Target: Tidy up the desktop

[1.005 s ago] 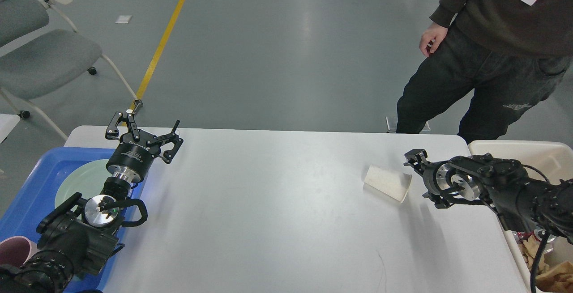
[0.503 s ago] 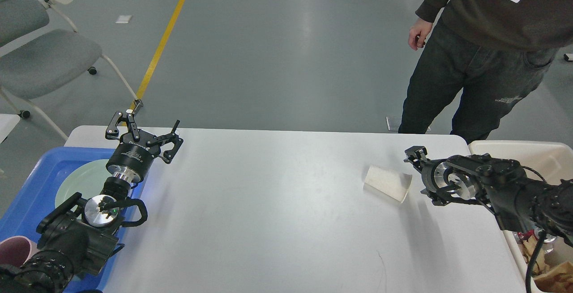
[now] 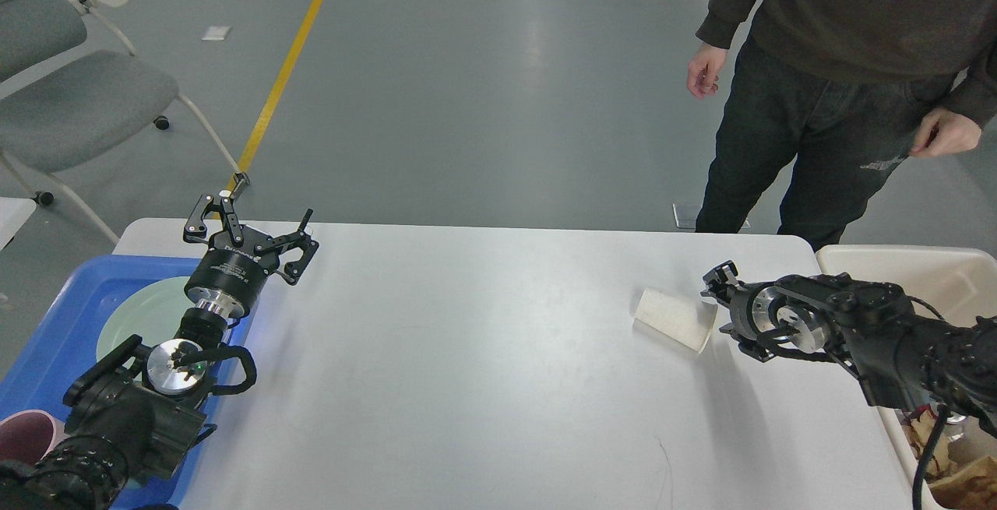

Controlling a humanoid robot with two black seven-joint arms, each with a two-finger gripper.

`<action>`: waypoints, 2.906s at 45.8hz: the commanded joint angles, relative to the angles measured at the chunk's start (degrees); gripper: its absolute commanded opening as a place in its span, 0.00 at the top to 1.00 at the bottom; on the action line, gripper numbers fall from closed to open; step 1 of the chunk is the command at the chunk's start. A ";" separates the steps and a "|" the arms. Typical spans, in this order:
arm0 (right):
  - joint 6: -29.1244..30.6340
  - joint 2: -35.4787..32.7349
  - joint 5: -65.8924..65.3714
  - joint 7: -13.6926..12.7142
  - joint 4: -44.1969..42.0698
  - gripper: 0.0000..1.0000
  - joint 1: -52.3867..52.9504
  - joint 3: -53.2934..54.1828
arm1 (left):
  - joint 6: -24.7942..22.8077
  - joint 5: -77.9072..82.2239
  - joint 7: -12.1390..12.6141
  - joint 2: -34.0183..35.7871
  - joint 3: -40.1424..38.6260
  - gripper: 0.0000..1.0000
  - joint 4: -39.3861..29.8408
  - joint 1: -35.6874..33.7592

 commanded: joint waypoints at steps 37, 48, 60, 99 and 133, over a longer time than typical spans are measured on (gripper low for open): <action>0.10 -0.69 -0.02 0.00 -0.09 0.87 -1.08 0.61 | 0.07 0.00 0.00 -0.07 0.00 0.04 0.00 0.01; 0.45 -1.92 -0.63 0.00 1.67 1.00 -0.90 0.52 | -0.01 0.00 0.00 -0.07 0.00 0.04 0.00 0.01; 0.36 -6.84 -5.73 0.00 4.74 1.00 2.61 -0.35 | -0.01 0.00 0.00 -0.07 0.00 0.04 0.00 0.01; 20.05 -10.46 -9.43 -0.18 40.95 0.00 62.02 -35.16 | -0.01 0.00 0.00 0.01 0.00 0.04 0.00 0.01; 17.42 8.71 -29.36 -0.09 41.48 0.00 55.10 -38.50 | 0.07 0.00 0.00 0.01 0.00 0.04 0.00 0.01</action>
